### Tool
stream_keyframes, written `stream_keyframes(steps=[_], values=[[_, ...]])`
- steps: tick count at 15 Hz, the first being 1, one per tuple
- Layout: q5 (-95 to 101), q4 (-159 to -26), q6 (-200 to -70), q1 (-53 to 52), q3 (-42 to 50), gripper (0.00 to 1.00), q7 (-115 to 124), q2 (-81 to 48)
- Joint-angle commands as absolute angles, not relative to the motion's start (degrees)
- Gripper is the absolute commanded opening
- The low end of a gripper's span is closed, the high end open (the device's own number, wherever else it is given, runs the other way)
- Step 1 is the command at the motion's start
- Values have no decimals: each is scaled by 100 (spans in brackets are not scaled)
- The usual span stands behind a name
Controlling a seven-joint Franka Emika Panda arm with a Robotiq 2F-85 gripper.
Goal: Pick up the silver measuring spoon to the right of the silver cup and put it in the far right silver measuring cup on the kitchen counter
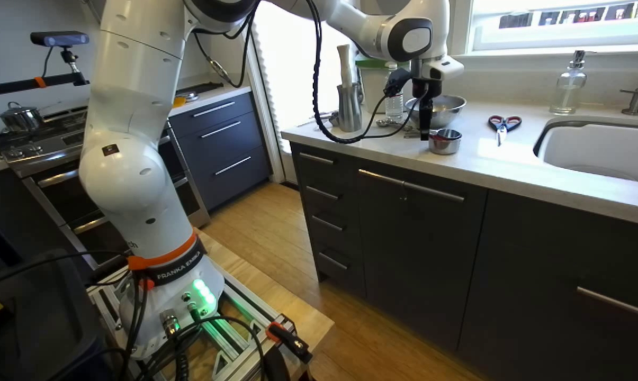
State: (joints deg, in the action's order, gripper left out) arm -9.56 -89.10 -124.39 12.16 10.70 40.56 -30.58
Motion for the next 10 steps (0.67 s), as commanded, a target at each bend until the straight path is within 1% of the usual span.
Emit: stream_keyframes(steps=[1,2,4,5,7,10], values=[[-974,-8849,-12435,1191,1119,77,3874,-3193],[-961,-8843,-12428,1180,1131,74,3881,-3210],[-935,-8838,-12402,1162,1147,58,3876,-3220],[-929,-8836,-12391,1157,1154,49,3877,-3219],[-909,-8844,-12381,1143,1173,35,3895,-3206],[-872,-8864,-12377,1116,1207,11,3924,-3179]])
